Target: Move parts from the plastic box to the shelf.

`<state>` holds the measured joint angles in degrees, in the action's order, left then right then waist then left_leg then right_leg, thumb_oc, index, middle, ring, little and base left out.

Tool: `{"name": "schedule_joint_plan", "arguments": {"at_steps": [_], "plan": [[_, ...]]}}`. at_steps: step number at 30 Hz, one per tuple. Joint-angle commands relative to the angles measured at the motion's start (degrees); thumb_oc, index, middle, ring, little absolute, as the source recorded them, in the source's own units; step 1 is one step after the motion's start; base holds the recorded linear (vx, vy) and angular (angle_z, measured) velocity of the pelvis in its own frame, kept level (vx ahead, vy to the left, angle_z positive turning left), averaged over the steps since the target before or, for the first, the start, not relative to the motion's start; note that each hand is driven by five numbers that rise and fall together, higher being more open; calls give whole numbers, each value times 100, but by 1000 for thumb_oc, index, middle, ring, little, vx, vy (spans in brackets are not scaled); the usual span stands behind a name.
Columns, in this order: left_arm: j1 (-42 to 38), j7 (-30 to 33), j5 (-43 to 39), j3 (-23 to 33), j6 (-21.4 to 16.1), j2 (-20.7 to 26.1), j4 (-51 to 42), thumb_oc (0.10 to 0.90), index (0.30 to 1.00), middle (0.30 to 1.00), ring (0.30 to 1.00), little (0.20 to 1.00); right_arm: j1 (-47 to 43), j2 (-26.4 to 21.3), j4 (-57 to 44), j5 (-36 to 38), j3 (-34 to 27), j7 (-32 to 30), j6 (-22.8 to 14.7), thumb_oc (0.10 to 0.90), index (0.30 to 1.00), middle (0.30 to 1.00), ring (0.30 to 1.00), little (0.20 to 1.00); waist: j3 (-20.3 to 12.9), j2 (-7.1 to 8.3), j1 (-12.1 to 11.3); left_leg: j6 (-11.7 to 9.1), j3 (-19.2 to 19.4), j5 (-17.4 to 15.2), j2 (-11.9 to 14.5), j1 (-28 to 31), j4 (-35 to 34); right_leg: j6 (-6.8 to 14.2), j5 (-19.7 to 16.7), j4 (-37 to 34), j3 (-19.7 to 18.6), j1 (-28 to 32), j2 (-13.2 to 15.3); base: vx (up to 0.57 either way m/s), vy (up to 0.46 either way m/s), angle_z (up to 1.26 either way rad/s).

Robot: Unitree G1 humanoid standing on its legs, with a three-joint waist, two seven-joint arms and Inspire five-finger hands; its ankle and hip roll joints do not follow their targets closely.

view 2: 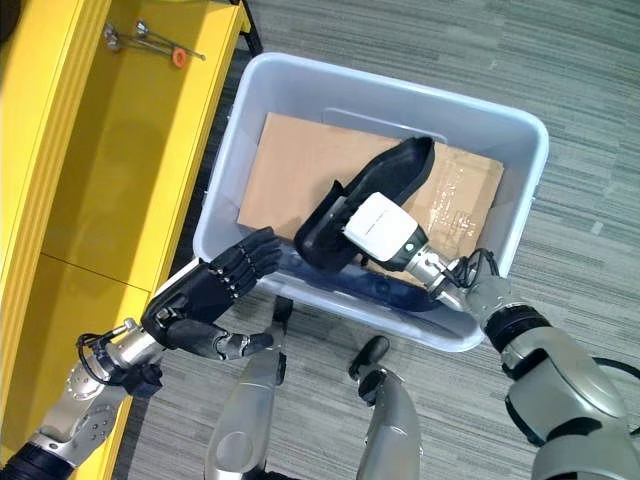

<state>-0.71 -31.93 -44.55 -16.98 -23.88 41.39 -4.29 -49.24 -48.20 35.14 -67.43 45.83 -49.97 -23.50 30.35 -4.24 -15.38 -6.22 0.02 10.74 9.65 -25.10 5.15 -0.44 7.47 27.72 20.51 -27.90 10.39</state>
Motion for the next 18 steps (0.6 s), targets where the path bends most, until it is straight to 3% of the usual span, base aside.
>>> {"name": "schedule_joint_plan", "arguments": {"at_steps": [1,3,7,14,18], "plan": [[35,-181,-107,98,-565,-175,-773,900,1000,1000,1000,1000,-224,-51,-875,631,-625,-28,-69,400,300,300,300,300,-55,132,114,242,276,-657,-106,573,30,237,-136,-1083,-148,934,-538,-7,115,-25],[141,-401,-404,120,-527,-233,-839,900,1000,1000,1000,1000,-30,-98,-1439,911,-932,170,28,400,300,300,300,300,-55,126,173,238,323,-689,-107,997,-46,244,-138,-1259,-223,1377,-525,70,108,-17],[152,-240,-378,60,-532,-310,-885,900,1000,1000,1000,1000,329,-50,-2073,1089,-1433,322,-17,400,300,300,300,300,-94,108,281,228,393,-720,-102,1519,-163,269,-153,-1477,-293,1930,-466,56,93,-12],[369,-247,-430,23,-508,-427,-896,900,1000,1000,1000,1000,950,149,-2550,1250,-1975,392,-158,400,300,300,300,300,-610,130,410,231,489,-741,-106,1941,-309,316,-260,-1903,-337,2482,-397,91,99,-7],[471,-56,-326,-74,-482,-462,-843,900,1000,1000,1000,1000,1311,377,-2584,1486,-2042,851,-190,400,300,300,300,300,-1102,168,497,224,564,-764,-120,2279,-431,356,-337,-2168,-353,2870,-318,144,100,-9]]}}
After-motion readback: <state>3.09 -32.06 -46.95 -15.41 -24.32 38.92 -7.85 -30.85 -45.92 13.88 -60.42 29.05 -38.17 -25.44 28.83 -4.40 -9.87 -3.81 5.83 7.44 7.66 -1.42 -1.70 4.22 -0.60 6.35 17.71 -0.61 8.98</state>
